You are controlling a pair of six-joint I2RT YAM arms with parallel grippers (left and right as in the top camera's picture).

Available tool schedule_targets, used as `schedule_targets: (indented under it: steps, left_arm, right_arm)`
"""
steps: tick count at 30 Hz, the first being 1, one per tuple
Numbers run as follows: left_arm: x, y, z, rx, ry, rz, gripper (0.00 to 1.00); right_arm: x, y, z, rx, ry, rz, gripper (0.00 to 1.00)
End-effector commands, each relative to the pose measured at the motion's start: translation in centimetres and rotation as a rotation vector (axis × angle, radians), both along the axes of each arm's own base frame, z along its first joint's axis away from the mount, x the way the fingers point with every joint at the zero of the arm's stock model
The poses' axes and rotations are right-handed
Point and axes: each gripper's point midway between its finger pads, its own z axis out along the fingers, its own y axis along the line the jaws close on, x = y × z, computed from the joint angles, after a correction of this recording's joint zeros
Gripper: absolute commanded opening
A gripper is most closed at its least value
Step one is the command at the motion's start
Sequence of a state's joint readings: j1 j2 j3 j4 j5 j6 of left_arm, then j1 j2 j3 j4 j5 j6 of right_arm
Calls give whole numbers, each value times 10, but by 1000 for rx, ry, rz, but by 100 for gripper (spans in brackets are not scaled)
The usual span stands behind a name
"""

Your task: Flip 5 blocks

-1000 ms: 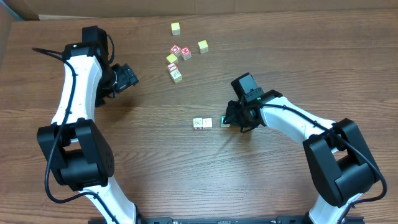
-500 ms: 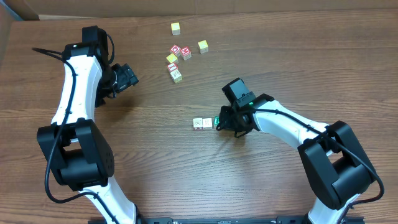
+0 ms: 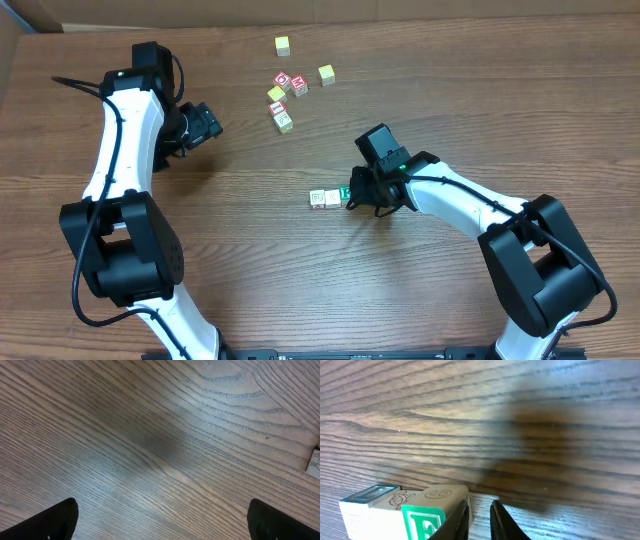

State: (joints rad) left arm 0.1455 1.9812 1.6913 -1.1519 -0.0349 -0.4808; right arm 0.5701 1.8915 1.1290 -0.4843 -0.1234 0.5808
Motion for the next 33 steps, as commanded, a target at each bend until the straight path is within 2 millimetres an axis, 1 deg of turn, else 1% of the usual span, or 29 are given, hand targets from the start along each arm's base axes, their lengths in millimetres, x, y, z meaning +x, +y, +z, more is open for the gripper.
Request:
schedule_targets:
  steps: [1, 7, 9, 12, 17, 20, 26, 33]
  left_arm:
    - [0, 0, -4, 1, 8, 20, 100]
    - [0, 0, -4, 1, 8, 20, 100]
    - [0, 0, -4, 1, 8, 20, 100]
    - [0, 0, -4, 1, 8, 20, 100]
    - [0, 0, -4, 1, 8, 20, 100]
    - [0, 0, -4, 1, 8, 20, 100]
    - [0, 0, -4, 1, 8, 20, 100]
    - [0, 0, -4, 1, 8, 20, 100]
  right_arm:
    - [1, 2, 9, -2, -42, 40, 18]
    - [4, -1, 9, -19, -54, 32, 20]
    - [9, -6, 9, -48, -77, 15, 20]
    - [22, -12, 12, -88, -140, -15, 21]
    - [40, -1, 23, -41, -227, -10, 21]
    - [45, 5, 28, -19, -259, -10, 21]
    - [41, 9, 27, -20, -254, 5, 21]
    - [25, 19, 23, -1, -205, 59, 20]
